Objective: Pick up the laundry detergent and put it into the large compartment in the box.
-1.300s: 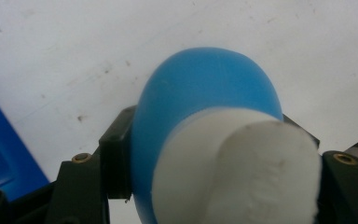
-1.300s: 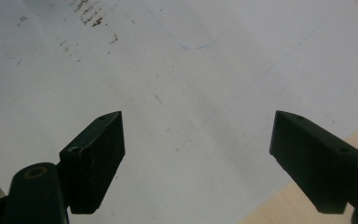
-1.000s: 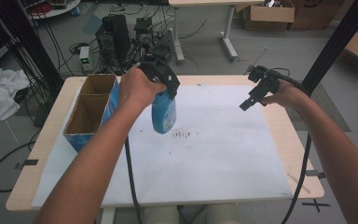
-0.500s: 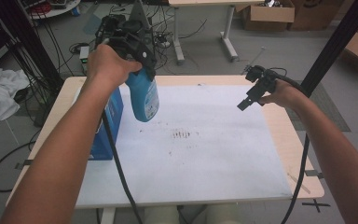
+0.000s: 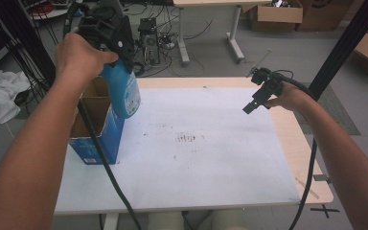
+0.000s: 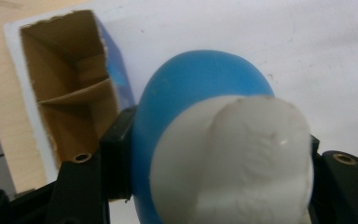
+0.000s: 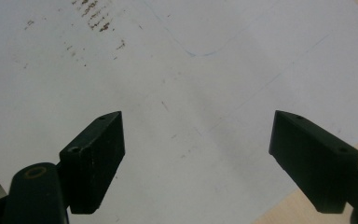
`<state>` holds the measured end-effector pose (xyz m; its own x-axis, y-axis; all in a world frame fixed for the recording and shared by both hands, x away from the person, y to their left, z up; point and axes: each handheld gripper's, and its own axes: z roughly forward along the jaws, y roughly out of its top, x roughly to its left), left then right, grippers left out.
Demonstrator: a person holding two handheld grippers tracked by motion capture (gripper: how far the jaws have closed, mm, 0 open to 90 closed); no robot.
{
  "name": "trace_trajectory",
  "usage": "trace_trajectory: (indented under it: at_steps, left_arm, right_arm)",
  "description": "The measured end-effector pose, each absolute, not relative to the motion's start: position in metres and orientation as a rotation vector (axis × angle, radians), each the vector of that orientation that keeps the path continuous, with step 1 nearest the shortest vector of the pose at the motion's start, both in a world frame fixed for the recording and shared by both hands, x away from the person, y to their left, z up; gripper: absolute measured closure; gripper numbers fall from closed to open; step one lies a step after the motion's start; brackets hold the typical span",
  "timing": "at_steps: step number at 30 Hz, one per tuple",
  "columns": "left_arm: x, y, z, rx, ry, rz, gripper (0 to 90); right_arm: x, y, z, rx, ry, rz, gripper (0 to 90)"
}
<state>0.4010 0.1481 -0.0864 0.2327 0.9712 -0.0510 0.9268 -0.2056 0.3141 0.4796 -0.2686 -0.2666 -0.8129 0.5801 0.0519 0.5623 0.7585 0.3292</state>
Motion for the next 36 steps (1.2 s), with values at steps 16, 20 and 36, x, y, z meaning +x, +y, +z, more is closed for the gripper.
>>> trace_trajectory:
  at_steps: [16,20,36]
  left_arm:
    - [0.395,0.197,-0.079,2.133,1.887,0.305,37.8]
    - [0.395,0.203,-0.081,2.128,1.899,0.335,37.8]
    - [0.399,0.216,-0.105,2.148,1.937,0.382,37.8]
  right_arm:
    - [0.479,-0.269,-0.267,0.947,2.895,0.523,17.9]
    - [0.478,-0.269,-0.266,0.955,2.894,0.518,17.9]
    - [0.479,-0.269,-0.27,0.96,2.897,0.515,18.0]
